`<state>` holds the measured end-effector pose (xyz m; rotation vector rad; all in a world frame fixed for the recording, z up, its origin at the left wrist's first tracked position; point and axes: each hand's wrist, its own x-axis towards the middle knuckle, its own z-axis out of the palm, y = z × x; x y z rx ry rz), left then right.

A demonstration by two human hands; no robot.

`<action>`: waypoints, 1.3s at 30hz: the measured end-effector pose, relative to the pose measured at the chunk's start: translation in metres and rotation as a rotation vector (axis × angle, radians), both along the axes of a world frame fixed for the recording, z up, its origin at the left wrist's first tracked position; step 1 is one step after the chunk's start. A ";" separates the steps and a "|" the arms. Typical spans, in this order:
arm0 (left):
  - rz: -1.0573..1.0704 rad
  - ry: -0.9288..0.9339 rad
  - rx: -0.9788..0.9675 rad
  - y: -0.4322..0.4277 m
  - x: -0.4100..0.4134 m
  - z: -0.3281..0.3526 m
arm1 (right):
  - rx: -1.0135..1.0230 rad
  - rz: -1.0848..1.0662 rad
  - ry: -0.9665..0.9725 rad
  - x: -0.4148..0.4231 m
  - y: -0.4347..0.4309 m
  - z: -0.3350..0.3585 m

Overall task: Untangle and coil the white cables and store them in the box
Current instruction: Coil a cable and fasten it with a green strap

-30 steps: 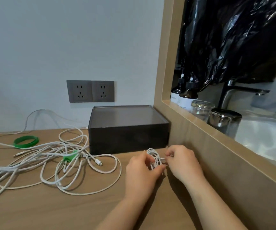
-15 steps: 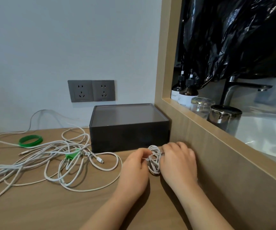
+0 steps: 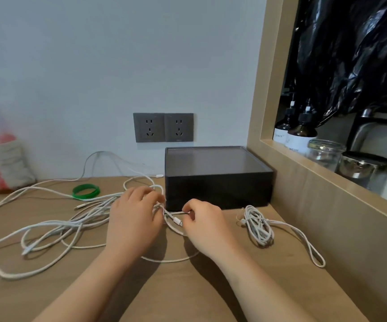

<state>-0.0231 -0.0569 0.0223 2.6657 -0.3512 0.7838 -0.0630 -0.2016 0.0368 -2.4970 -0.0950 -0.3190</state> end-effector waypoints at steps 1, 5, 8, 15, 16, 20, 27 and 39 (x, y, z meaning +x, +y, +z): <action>0.007 0.046 -0.013 0.007 0.005 -0.002 | 0.006 0.019 0.012 0.006 0.005 -0.001; -0.115 0.248 -0.237 0.029 0.022 0.001 | -0.029 0.063 0.073 0.030 0.021 -0.006; -0.201 0.291 -0.269 0.037 0.025 0.000 | -0.103 0.031 0.101 0.044 0.027 -0.014; -0.345 0.410 -0.078 0.045 0.027 0.002 | -0.206 0.010 0.077 0.052 0.028 -0.024; -0.322 0.380 -0.096 0.043 0.028 0.002 | -0.208 -0.003 0.084 0.053 0.028 -0.023; -0.184 0.226 -0.226 0.044 0.028 0.009 | -0.070 -0.066 0.053 0.050 0.021 -0.017; -0.020 0.243 0.004 0.041 0.019 0.008 | 0.506 -0.129 -0.105 0.035 -0.002 0.007; -0.119 0.048 -0.401 -0.001 0.010 0.000 | 1.164 -0.191 -0.280 0.018 0.002 0.021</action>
